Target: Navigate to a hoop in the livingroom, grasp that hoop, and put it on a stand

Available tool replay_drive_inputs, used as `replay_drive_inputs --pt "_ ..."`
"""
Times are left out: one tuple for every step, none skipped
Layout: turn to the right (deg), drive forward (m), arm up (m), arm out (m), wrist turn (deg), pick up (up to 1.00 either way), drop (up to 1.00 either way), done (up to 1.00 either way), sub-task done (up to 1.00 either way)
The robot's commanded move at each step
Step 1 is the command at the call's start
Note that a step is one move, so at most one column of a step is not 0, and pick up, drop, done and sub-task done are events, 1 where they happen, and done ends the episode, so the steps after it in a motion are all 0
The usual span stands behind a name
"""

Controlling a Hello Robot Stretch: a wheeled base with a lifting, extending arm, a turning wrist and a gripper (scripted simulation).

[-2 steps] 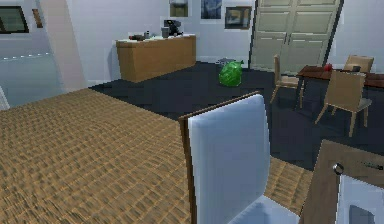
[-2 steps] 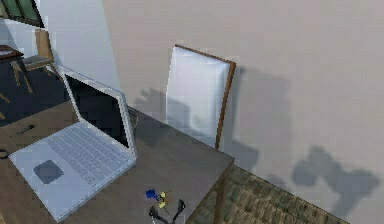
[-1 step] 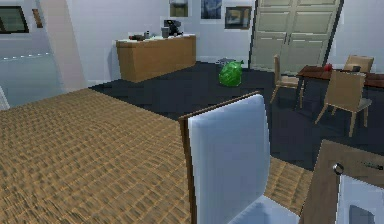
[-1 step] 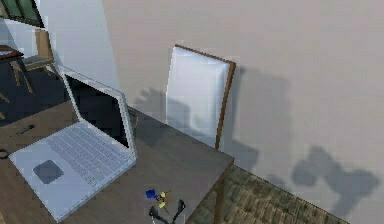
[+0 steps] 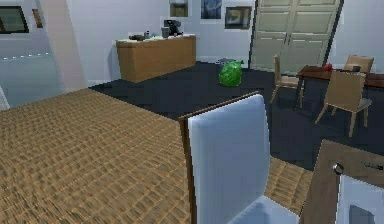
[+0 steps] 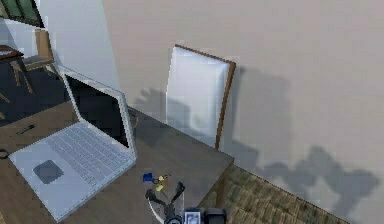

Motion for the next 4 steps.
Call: replay_drive_inputs --pt "0.0 0.0 0.26 0.0 0.0 0.0 0.0 0.0 0.0" --pt "0.0 0.0 0.0 0.0 -45.0 0.0 0.0 0.0 0.0" --pt "0.0 0.0 0.0 0.0 -45.0 0.0 0.0 0.0 0.0" --pt "0.0 0.0 0.0 0.0 -24.0 0.0 0.0 0.0 0.0"
